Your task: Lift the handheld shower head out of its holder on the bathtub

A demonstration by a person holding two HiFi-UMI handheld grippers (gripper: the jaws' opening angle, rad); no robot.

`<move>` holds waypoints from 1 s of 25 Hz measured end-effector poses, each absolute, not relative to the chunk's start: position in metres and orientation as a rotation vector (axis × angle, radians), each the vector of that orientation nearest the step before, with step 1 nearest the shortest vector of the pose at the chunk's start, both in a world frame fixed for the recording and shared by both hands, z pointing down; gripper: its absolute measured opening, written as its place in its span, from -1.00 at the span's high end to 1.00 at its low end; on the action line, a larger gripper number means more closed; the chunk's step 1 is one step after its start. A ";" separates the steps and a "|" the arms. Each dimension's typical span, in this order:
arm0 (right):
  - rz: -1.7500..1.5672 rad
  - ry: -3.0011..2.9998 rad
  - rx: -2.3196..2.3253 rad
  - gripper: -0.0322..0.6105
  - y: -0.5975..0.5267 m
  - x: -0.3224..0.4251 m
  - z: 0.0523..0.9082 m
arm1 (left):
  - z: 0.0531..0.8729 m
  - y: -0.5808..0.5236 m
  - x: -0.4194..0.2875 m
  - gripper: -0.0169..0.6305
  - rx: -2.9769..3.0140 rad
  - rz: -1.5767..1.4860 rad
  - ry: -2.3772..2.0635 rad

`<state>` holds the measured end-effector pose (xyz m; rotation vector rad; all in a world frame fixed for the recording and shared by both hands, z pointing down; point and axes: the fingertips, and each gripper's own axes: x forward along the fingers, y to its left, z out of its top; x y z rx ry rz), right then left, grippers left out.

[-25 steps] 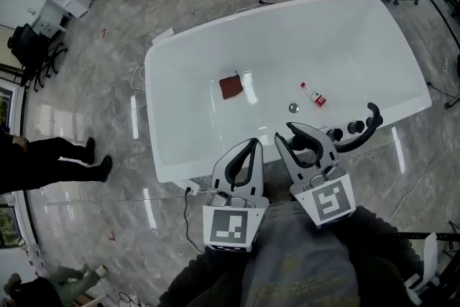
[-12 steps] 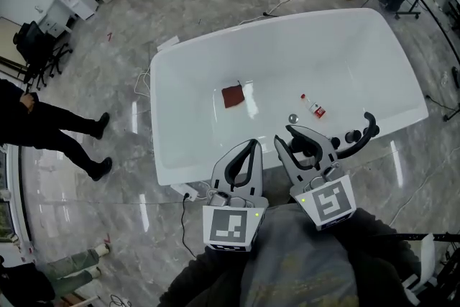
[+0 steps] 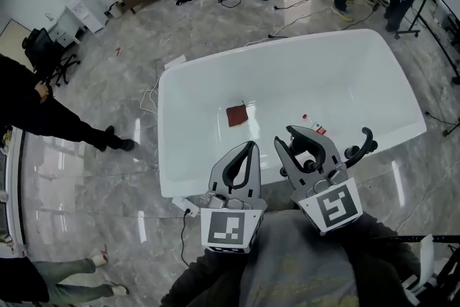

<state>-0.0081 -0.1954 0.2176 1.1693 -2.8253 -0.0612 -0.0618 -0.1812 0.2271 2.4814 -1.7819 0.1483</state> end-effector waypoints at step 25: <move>-0.148 -2.926 1.200 0.56 -0.158 -0.023 0.150 | 0.194 -0.166 -0.091 0.94 2.517 0.122 -1.836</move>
